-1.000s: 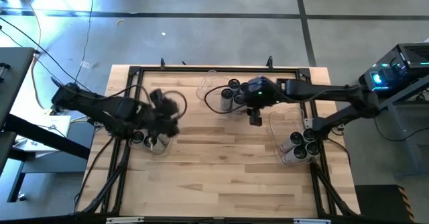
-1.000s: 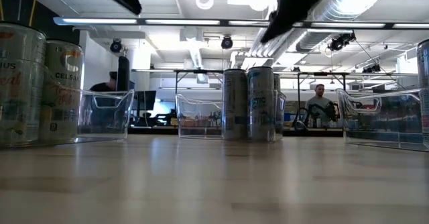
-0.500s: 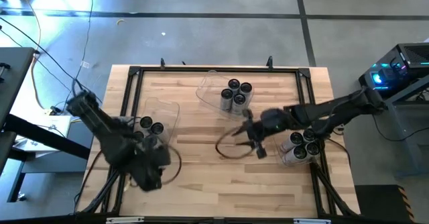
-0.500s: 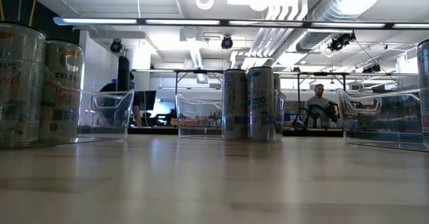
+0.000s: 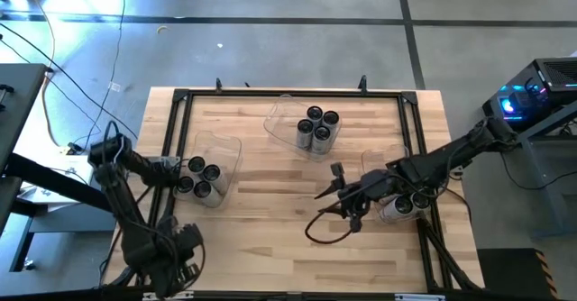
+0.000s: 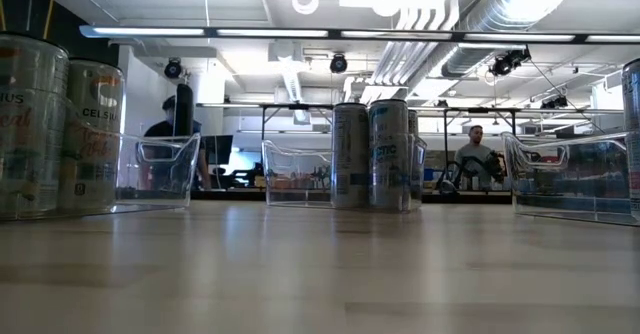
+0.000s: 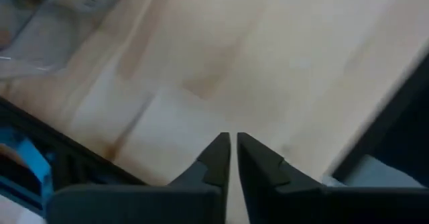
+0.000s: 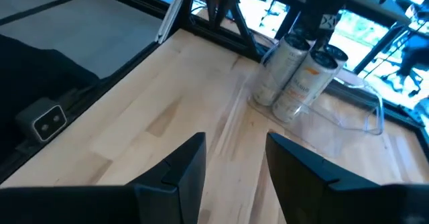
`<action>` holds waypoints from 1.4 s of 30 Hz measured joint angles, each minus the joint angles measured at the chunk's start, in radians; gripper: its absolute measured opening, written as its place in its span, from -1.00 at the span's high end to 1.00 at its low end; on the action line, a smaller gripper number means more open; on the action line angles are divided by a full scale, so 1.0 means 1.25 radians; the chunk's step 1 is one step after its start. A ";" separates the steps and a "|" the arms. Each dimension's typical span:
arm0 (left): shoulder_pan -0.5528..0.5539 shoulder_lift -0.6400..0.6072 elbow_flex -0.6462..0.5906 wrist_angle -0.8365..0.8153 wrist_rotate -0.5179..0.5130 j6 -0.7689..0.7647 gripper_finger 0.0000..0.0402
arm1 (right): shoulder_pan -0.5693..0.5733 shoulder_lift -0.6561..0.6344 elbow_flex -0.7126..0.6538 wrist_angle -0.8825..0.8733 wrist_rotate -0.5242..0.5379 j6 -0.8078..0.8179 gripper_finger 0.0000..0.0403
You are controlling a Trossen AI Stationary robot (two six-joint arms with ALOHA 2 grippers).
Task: Sort soda cans
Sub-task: Adjust the left transparent bin
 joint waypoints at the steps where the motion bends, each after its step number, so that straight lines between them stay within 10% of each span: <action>1: -0.008 0.000 -0.018 0.002 -0.009 -0.009 0.94 | 0.000 0.000 0.000 0.002 0.001 -0.001 0.25; 22: 0.091 0.000 -0.274 0.011 -0.228 -0.008 1.00 | -0.011 0.000 0.000 0.007 0.018 0.033 0.25; 42: 0.339 -0.001 -0.346 0.065 -0.451 0.335 1.00 | -0.011 0.000 0.000 0.007 0.015 0.042 0.25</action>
